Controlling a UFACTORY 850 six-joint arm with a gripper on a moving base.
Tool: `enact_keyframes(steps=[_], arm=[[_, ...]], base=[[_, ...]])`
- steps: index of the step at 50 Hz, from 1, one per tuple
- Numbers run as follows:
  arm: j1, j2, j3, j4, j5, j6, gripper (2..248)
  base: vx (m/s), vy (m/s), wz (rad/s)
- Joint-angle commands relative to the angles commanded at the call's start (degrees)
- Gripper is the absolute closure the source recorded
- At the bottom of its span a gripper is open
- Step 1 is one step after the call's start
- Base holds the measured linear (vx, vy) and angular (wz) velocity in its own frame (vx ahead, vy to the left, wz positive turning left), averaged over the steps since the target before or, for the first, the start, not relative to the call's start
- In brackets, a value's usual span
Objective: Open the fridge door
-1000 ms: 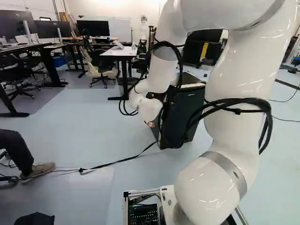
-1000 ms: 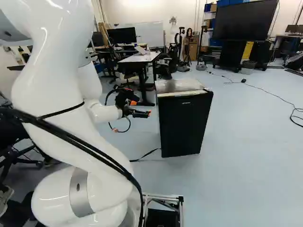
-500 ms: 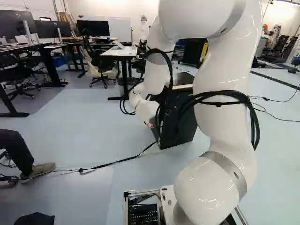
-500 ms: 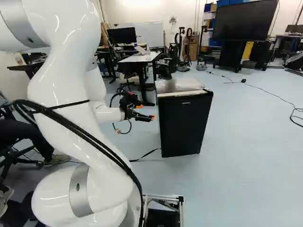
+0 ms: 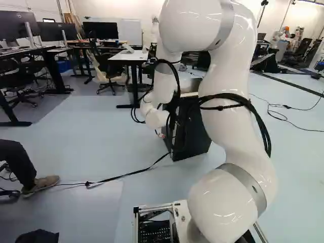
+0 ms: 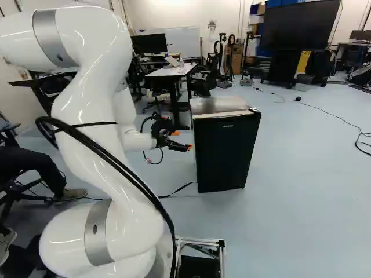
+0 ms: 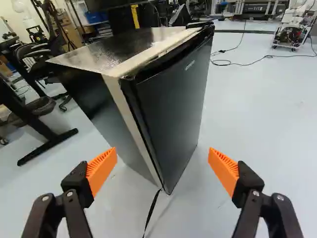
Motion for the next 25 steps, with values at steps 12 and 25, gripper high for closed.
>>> enact_keyframes(steps=[12, 25], arm=[[-0.94, -1.77, -2.72, 1.45, 0.00, 0.00, 3], [-1.59, -3.54, -5.60, 3.04, 0.00, 0.00, 3]], base=[[0.000, 0.000, 0.000], [0.000, 0.000, 0.000]])
